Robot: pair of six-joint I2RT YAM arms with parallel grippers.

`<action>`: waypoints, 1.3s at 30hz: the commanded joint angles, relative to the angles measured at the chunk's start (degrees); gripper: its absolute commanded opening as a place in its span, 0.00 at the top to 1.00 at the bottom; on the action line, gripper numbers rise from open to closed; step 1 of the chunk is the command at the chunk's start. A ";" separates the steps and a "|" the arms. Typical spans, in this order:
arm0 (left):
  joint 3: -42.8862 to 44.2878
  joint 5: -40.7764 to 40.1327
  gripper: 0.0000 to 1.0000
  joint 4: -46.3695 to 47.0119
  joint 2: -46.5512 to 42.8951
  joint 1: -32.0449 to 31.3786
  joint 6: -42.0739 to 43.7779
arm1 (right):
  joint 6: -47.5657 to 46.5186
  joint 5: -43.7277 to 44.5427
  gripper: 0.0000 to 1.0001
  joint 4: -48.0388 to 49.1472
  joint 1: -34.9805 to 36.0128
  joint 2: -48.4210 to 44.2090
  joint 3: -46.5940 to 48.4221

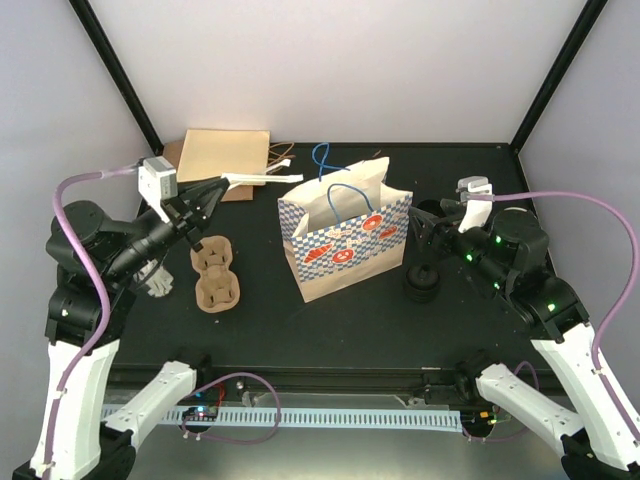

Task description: Pack the takeout coffee

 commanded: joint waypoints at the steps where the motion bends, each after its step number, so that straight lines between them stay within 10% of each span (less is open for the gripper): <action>1: -1.59 -0.66 0.98 1.77 1.38 -0.18 0.28 | 0.19 0.60 0.21 0.42 0.07 -0.28 -0.21; 39: -8.24 9.24 0.98 8.31 13.40 -5.24 -4.46 | -0.02 1.38 0.21 -0.76 0.13 -0.62 0.00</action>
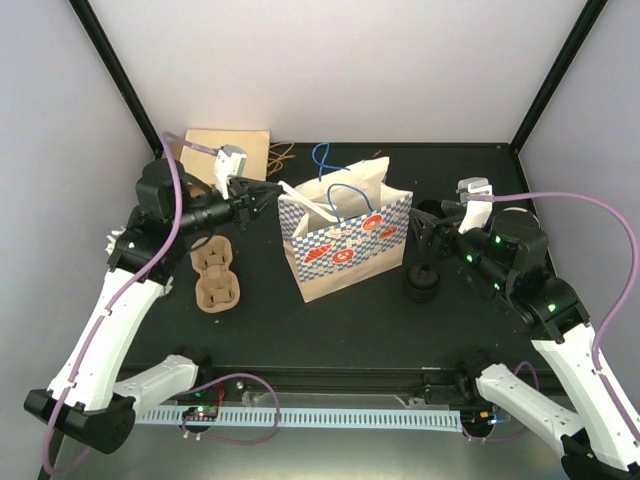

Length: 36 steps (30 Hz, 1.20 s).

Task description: Pack the takeout coffee

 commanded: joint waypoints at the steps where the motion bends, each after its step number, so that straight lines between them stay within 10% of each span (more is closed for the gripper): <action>1: -0.18 -1.14 0.99 2.33 1.20 -1.88 -0.35 | 0.02 0.95 0.21 0.05 0.09 -0.52 -0.02; 15: 0.20 -3.98 0.95 -2.72 3.69 -3.65 1.65 | 1.08 0.26 0.21 0.16 0.14 -0.61 -1.67; 20: 0.81 -4.74 0.33 -3.70 3.66 -3.73 1.78 | 1.61 -0.14 0.21 0.37 0.08 -0.49 -1.91; 23: 1.69 -6.77 0.15 -4.77 2.92 -3.73 1.76 | 1.85 -0.43 0.21 0.44 0.10 -0.44 -2.31; 36: 4.56 -27.73 0.01 -17.48 -4.85 -3.65 1.65 | 3.31 -1.63 0.21 -0.43 0.08 -1.21 -6.89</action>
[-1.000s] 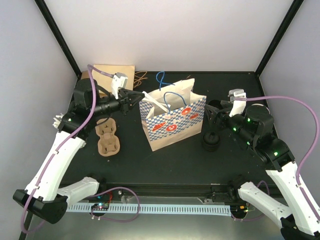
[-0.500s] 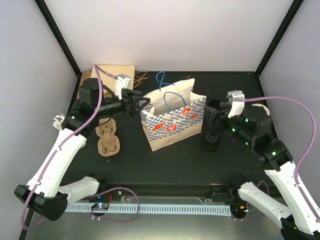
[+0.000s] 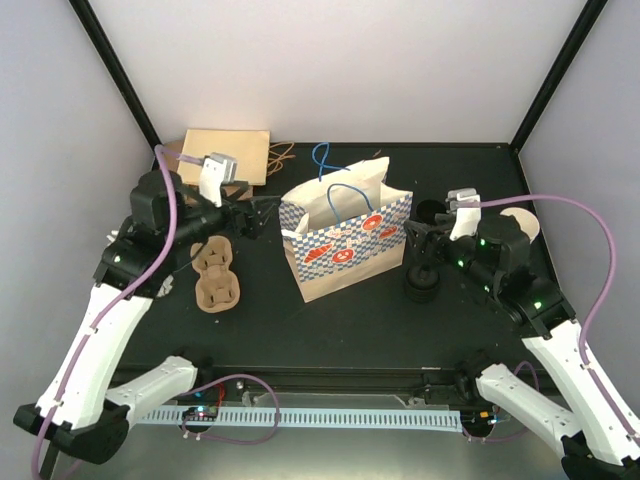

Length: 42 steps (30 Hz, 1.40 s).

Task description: Pack the takeout coffee

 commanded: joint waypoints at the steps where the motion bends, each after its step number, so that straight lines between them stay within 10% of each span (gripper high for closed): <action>1: 2.69 -15.01 0.01 -9.08 -3.45 -0.21 -0.17 | 1.25 -1.11 0.21 -0.26 0.08 -1.17 -2.85; 11: -7.51 -25.01 0.01 -13.96 -13.71 -0.20 -4.86 | 5.26 -3.20 0.21 0.67 0.09 -3.94 -10.98; 42: -38.19 -7.74 0.01 3.30 -17.67 -0.21 -17.10 | 13.40 -1.77 0.21 8.82 0.08 0.54 -21.07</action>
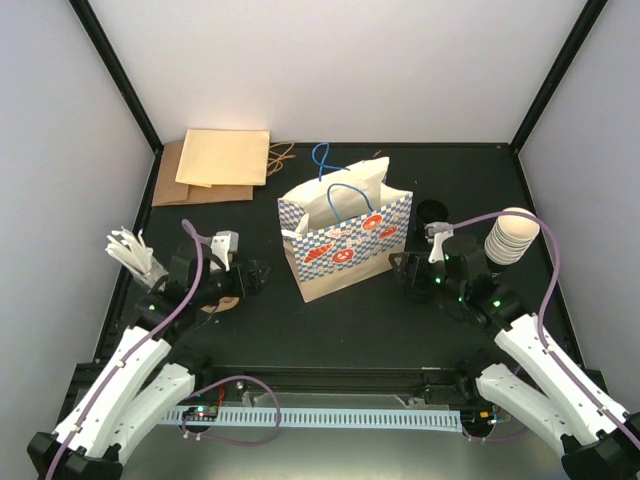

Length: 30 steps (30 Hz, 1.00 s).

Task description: Pack the takeout coffee

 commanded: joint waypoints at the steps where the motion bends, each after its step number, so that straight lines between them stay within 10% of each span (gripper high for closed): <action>1: -0.72 3.82 0.01 3.47 2.16 -0.21 -1.34 | 0.99 3.87 0.21 1.66 0.09 0.83 -0.25; 11: -5.06 7.46 0.01 8.78 3.09 -0.21 -2.88 | 0.11 6.89 0.26 2.02 -0.68 7.29 3.01; 21: -9.43 9.18 0.01 12.07 2.66 -0.26 -4.62 | 5.92 8.99 0.96 3.55 -0.77 12.62 2.50; 30: -9.67 8.83 0.01 12.90 3.28 -0.28 -3.79 | 9.57 4.69 0.99 8.03 -0.71 20.63 3.42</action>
